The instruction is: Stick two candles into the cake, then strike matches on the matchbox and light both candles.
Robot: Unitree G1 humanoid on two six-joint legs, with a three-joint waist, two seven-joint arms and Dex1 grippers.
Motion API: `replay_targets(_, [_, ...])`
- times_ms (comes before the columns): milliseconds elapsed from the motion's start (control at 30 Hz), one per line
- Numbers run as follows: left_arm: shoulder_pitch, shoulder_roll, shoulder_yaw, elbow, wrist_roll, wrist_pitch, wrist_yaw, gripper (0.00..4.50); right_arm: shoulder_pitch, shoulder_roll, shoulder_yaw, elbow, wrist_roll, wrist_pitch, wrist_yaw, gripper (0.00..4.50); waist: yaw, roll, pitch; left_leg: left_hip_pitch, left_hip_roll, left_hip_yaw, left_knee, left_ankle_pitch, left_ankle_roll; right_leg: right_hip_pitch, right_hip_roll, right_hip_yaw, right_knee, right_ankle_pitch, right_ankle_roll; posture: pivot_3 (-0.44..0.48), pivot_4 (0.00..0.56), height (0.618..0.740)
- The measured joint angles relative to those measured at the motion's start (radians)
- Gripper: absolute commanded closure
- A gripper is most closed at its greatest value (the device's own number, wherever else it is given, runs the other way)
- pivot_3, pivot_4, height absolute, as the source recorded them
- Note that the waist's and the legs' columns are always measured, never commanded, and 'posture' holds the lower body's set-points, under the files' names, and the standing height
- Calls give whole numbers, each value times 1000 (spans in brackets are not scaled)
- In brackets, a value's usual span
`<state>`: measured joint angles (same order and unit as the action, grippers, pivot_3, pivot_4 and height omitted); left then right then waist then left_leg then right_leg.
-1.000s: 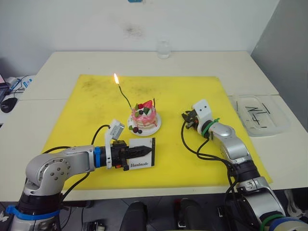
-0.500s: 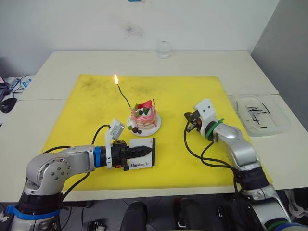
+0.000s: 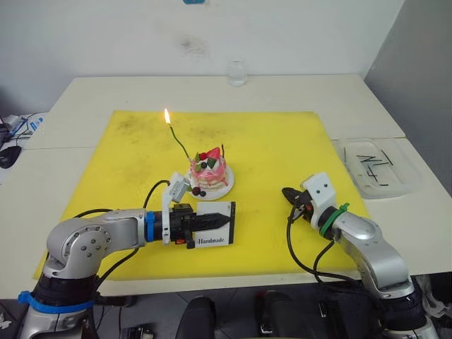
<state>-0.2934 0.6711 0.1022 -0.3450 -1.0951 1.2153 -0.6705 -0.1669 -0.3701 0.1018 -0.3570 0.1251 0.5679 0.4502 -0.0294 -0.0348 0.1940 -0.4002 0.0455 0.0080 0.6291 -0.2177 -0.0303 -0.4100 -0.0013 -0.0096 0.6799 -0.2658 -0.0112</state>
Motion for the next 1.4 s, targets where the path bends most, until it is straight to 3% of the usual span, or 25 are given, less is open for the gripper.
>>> replay_targets(33, [-2,0,-2,2,0,0,-1,4500,1,1,1,11,-4,-9,-2,4468,0,0,0,0,0,0,0,0,0,0,0,0,0,0,0,0,150,740])
replay_targets(133, [-11,0,-10,4,0,0,-8,4500,13,13,1,45,-16,-32,-18,3876,1,0,0,-1,0,0,0,0,0,0,0,1,-1,0,0,0,150,740])
replay_targets(267, [-16,0,-11,4,0,0,-14,4500,17,16,-2,49,-27,-47,-33,2562,0,0,0,0,0,0,0,0,0,0,0,1,-1,0,0,0,150,740])
replay_targets(700, [-16,0,-11,4,0,1,-16,4500,22,21,-1,70,-33,-79,-38,2562,1,0,0,0,0,0,0,0,0,0,0,1,0,0,0,0,150,740])
replay_targets(900, [-15,1,-11,4,0,1,-16,4500,22,38,0,77,-32,-81,-39,4485,1,0,0,0,0,0,0,0,0,1,0,0,0,0,0,0,150,740])
replay_targets(1267, [-15,0,-11,4,1,2,-15,4500,20,32,-2,65,-23,-69,-35,4485,1,0,0,0,0,0,0,0,0,1,0,0,0,0,0,0,150,740])
replay_targets(1400, [-31,-25,-11,7,2,-1,8,4500,-21,-34,0,-28,-2,-6,21,4485,1,0,0,0,0,0,0,0,0,0,0,0,0,0,0,0,150,740])
